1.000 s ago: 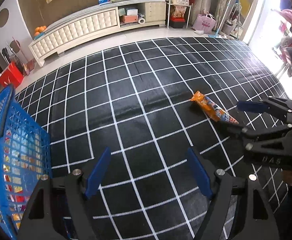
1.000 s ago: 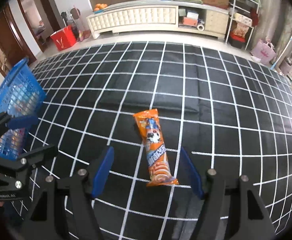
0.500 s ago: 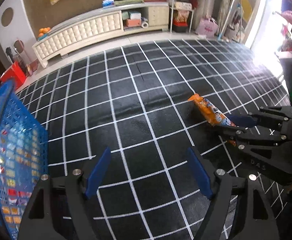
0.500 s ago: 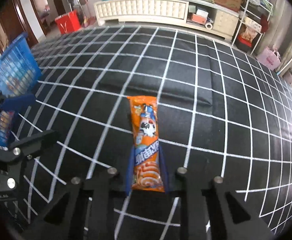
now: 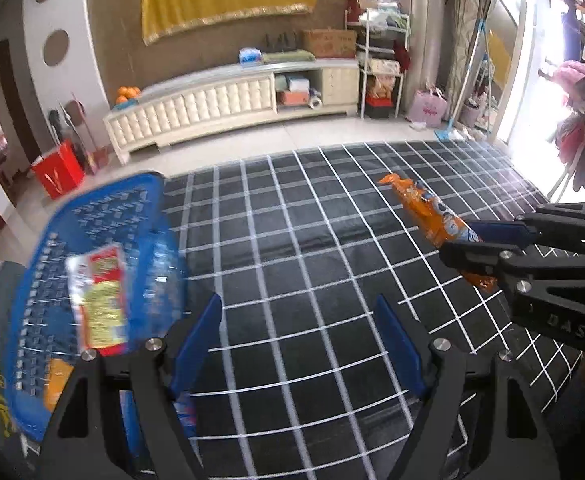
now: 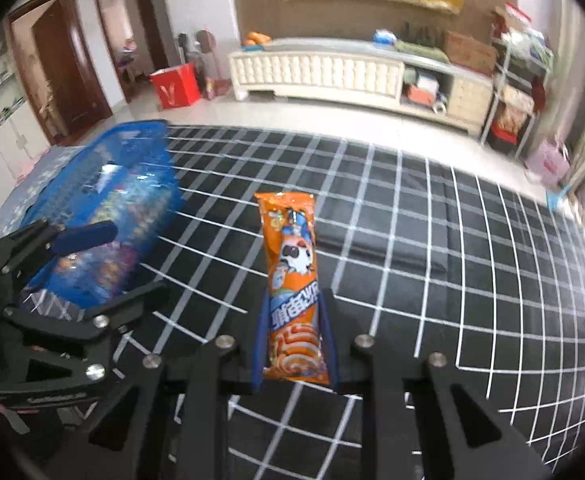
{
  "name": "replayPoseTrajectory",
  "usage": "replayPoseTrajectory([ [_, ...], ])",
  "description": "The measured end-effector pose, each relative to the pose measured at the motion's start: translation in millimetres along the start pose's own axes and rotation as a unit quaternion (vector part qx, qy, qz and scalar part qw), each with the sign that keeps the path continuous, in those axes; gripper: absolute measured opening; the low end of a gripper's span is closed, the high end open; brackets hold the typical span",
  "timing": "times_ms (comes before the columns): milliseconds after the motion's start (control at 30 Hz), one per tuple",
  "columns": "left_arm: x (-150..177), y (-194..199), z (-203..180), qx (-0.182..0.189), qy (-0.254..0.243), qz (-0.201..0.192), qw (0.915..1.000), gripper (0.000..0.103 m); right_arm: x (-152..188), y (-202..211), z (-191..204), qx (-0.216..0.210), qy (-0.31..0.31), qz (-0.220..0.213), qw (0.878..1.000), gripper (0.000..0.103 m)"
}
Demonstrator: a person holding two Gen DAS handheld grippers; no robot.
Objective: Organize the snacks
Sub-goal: 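Carry the wafer stick over the basket and open the right gripper to drop it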
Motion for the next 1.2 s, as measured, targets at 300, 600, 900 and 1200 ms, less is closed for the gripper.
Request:
replayPoseTrajectory([
  [300, 3, 69, 57, -0.023, 0.029, -0.04, 0.9985, 0.077, -21, 38, 69, -0.023, 0.013, -0.036, 0.999, 0.028],
  [600, 13, 116, 125, -0.058, 0.076, -0.053, 0.994, 0.077, -37, 43, 144, -0.072, 0.034, -0.042, 0.996, 0.028],
  [900, 40, 125, 204, -0.103, 0.122, -0.037, 0.9865, 0.077, -61, 8, 213, -0.11, 0.098, -0.025, 0.989, 0.028],
  [1200, 73, 106, 237, -0.107, 0.17, -0.008, 0.9797, 0.077, -50, -45, 262, -0.135, 0.214, 0.042, 0.966, 0.028],
])
Point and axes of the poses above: each gripper's, at about its wrist camera, not at the fingertips, and y roughly against the way its jaws point, z to its left, x to its underside, the point moved 9 cm from there along -y, roughly the way its jaws point, and after that the axes turned 3 degrees about -z, right-handed, at the moved point
